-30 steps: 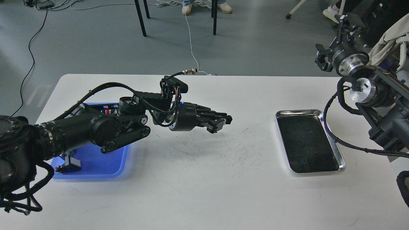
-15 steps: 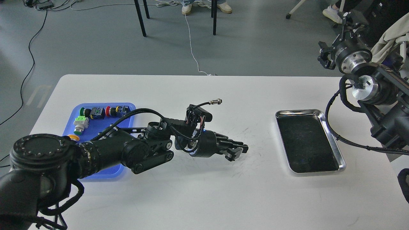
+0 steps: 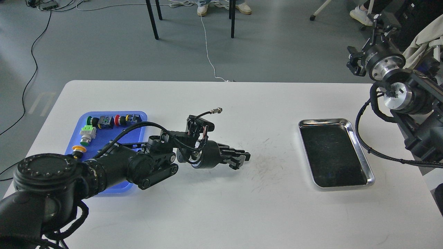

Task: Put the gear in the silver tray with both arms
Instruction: 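Hold the gear with the left hand near the silver tray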

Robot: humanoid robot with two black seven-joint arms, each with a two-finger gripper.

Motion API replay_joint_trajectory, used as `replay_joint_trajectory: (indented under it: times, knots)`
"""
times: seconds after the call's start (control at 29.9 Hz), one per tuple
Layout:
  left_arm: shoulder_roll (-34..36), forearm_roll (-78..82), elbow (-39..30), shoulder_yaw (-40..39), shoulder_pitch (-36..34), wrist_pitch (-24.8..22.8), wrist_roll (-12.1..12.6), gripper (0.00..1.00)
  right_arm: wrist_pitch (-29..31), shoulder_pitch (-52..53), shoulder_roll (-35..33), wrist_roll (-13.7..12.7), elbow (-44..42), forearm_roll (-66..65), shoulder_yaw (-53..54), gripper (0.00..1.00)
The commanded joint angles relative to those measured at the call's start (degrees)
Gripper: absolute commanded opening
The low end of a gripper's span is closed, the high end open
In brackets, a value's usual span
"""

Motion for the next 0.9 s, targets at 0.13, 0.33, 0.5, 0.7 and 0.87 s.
replay_joint_trajectory:
  times: [0.13,0.33,0.5,0.7,0.87]
  knots:
    - [0.0,-0.7,-1.4,-0.7,0.0,0.3,0.0,0.08,0.3,0.0,0.0,0.0,-0.4,0.0,-0.1,0.99]
    - [0.0,-2.3,-3.1,-0.9,0.0,1.7,0.0,0.09,0.3,0.0,0.0,0.2,-0.8,0.0,-0.3,0.99]
    - [0.0,-2.8,-3.8,-1.0,0.2,2.3,0.0,0.1,0.4,0.1,0.0,0.2,-0.8,0.0,-0.4,0.99]
    - [0.0,-3.1,-4.1,-1.2,0.4,2.4,0.0,0.11,0.4,0.1,0.0,0.1,-0.8,0.0,-0.6,0.99]
    - [0.0,-3.7,-4.3,-1.6,0.5,2.4,0.0,0.15,0.3,0.2,0.0,0.1,-0.8,0.0,-0.7,0.99]
